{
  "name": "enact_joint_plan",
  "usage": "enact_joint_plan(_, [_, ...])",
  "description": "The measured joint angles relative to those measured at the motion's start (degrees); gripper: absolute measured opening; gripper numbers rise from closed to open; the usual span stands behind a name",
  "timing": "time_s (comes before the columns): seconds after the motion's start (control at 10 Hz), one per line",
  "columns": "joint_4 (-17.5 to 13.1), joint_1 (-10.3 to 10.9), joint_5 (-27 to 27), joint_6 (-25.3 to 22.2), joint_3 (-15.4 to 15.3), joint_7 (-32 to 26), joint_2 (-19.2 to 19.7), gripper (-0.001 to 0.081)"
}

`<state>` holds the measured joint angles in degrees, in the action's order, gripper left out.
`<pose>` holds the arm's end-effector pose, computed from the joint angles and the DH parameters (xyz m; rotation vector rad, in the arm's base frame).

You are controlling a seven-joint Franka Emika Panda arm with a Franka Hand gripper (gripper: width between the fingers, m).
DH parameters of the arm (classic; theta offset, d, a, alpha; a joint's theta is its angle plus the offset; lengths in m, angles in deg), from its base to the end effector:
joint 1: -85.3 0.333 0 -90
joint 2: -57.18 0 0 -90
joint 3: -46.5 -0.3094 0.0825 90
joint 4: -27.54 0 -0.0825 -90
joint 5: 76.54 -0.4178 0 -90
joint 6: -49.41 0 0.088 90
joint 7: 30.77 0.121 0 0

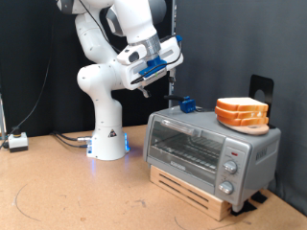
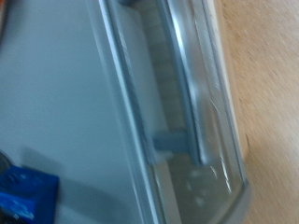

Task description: Make a piece of toast with the oven

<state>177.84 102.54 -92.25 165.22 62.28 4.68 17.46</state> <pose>0.3860 0.0344 0.4385 -2.5759 0.8687 0.1220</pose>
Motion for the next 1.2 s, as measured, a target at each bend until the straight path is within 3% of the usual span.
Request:
enact_joint_plan(0.3, [6.04, 0.05, -0.09, 9.22, -0.08, -3.35, 0.55, 0.0809])
enact_joint_plan(0.5, [7.83, -0.03, 0.40, 13.17, -0.58, -3.33, 3.35, 0.0809])
enact_joint_plan(1.2, [10.33, 0.25, 0.10, 12.59, 0.50, -7.51, 4.38, 0.0809])
